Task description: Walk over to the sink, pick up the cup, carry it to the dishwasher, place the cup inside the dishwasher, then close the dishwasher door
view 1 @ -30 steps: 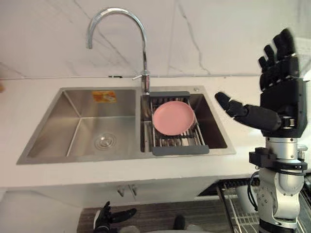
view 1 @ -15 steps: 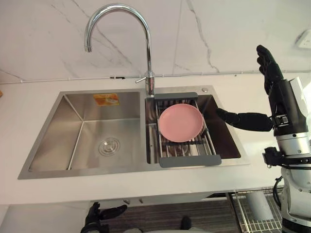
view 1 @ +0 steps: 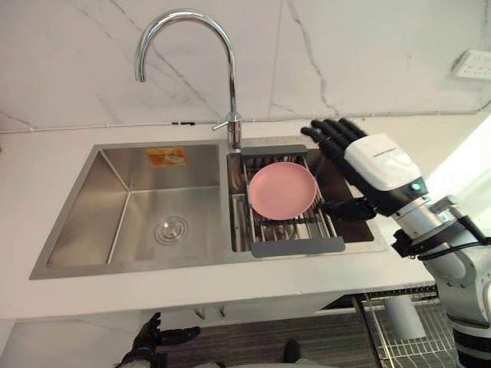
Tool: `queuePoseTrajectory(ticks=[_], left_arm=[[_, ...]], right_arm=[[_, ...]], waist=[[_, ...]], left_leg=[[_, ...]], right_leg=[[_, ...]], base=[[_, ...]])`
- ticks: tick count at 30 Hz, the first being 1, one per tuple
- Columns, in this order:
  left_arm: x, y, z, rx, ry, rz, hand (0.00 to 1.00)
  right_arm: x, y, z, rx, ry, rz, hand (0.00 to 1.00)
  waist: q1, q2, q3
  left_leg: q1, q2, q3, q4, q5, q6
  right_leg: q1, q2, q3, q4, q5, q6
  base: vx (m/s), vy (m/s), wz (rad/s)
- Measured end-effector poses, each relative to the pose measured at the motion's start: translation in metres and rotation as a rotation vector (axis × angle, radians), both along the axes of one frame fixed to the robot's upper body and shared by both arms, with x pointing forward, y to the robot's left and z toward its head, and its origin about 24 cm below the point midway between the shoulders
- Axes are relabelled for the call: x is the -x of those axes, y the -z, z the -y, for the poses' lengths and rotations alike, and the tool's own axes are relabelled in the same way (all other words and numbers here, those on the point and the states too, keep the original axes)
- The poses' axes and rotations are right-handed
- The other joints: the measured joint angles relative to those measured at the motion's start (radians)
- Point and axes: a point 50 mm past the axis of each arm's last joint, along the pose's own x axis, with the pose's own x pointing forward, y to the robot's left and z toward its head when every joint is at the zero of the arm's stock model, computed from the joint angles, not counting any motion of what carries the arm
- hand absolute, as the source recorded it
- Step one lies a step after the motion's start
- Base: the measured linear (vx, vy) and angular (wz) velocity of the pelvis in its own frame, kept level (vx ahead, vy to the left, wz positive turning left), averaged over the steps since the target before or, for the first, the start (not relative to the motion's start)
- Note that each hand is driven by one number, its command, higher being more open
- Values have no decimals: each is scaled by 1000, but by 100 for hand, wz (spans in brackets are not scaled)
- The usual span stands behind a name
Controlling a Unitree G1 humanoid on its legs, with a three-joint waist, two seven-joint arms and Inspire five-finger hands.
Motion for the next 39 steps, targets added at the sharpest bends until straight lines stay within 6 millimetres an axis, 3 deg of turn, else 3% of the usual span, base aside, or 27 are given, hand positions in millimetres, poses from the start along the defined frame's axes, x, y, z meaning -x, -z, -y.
queuePoseTrajectory(ticks=[7,13,26,39], left_arm=[[-1,-1,-5,-15,11,-14,100],[-1,-1,-6,-11,11,-18,100],[3,0,-8,-10,13,-35,100],[4,-1,-13,-19,15,-38,100]], right_arm=[[-19,25,-4,116,32,-94,100],[-30,34,-7,127,30,-110,100],[-38,60,-8,201,55,-179,100],[-45,83,12,256,168,-231,100]], waist=[[2,-10,-6],[22,-12,-7],[32,-18,-10],[26,-24,-7]], left_leg=[[-7,-1,-11,1,2,3],[-14,-10,-25,0,9,10],[-23,-13,-46,-7,25,9],[-15,-30,-68,-43,53,14]], right_leg=[[-1,-1,-9,0,0,0],[-1,-9,-18,0,2,0],[-1,-12,-37,0,5,-3],[2,-25,-65,-1,8,2]], base=[[-8,1,4],[-34,11,7],[-32,2,5],[-19,12,5]])
